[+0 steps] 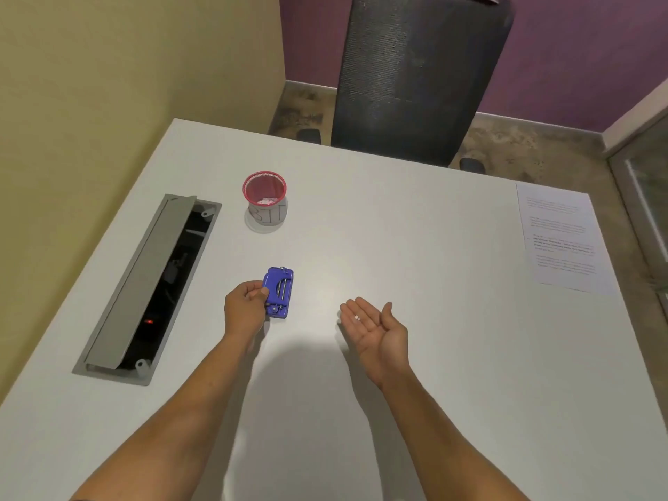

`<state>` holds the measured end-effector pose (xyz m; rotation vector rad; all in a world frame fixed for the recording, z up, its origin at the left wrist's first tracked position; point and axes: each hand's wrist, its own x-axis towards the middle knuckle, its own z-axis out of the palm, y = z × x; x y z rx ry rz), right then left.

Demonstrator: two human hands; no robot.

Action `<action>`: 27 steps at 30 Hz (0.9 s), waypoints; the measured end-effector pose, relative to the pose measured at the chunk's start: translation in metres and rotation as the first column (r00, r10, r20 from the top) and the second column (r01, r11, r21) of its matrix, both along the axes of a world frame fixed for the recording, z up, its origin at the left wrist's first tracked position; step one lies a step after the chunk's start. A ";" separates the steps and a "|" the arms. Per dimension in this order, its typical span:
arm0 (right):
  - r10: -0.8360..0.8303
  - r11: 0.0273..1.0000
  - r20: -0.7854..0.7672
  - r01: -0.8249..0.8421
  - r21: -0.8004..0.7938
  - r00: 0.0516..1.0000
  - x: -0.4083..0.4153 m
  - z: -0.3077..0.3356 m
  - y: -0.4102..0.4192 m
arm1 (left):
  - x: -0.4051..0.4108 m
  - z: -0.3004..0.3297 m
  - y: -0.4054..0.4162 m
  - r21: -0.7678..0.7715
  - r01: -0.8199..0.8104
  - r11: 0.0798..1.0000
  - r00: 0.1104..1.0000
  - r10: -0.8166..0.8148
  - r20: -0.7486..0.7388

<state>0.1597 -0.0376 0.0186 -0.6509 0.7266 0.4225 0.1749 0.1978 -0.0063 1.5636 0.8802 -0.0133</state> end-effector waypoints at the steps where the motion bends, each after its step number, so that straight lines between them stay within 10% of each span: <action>1: -0.003 1.000 0.007 0.003 -0.002 1.000 0.009 0.002 0.009 | 0.005 -0.001 0.004 -0.002 -0.005 1.000 1.000 0.005 0.002; 19: 0.046 0.999 0.204 -0.050 0.013 0.978 0.169 0.045 0.149 | 0.051 -0.018 0.057 -0.075 -0.056 0.996 0.998 0.058 0.028; 27: 0.429 0.868 0.346 -0.273 -0.416 0.835 0.219 0.056 0.192 | 0.051 -0.019 0.060 -0.042 -0.013 0.999 1.000 0.013 -0.009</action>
